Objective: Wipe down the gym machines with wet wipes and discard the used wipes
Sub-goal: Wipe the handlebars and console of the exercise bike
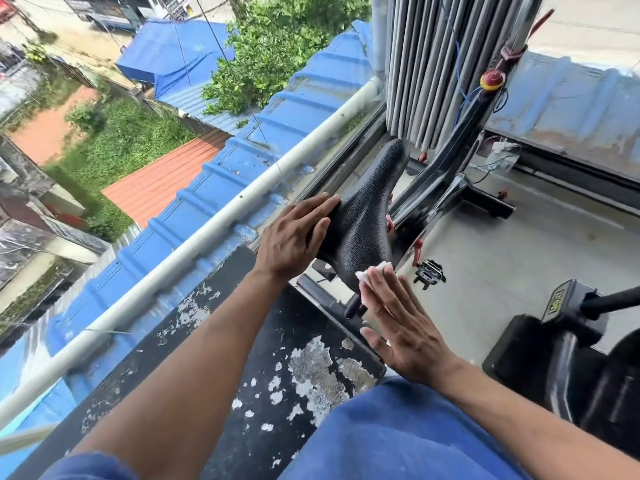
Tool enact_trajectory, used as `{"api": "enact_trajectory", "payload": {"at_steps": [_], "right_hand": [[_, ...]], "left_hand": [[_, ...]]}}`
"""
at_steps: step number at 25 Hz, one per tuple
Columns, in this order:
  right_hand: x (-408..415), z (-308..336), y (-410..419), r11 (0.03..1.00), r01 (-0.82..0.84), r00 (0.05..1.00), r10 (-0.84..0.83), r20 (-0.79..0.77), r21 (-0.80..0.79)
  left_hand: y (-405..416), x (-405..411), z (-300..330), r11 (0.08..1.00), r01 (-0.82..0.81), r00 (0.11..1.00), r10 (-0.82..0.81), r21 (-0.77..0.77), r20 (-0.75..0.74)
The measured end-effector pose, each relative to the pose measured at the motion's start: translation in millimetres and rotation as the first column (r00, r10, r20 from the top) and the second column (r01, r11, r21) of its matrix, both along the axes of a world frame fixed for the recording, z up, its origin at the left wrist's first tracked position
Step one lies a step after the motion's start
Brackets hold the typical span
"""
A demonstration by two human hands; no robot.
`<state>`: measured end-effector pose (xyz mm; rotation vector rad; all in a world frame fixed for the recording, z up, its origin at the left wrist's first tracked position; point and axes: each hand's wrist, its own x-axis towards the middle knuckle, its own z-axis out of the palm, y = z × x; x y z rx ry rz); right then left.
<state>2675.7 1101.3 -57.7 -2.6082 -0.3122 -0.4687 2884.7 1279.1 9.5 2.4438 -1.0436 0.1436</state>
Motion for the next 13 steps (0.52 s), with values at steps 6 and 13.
{"api": "enact_trajectory", "payload": {"at_steps": [6,13], "right_hand": [[33,34,18,0.898,0.143,0.984,-0.086,-0.154,0.416],[37,41,16,0.852,0.143,0.967,-0.011,-0.255,0.504]], "left_hand": [[0,0,2,1.0,-0.007,1.0,0.007,-0.011,-0.005],[-2,-3,3,0.999,-0.038,0.999,0.038,-0.027,0.006]]}}
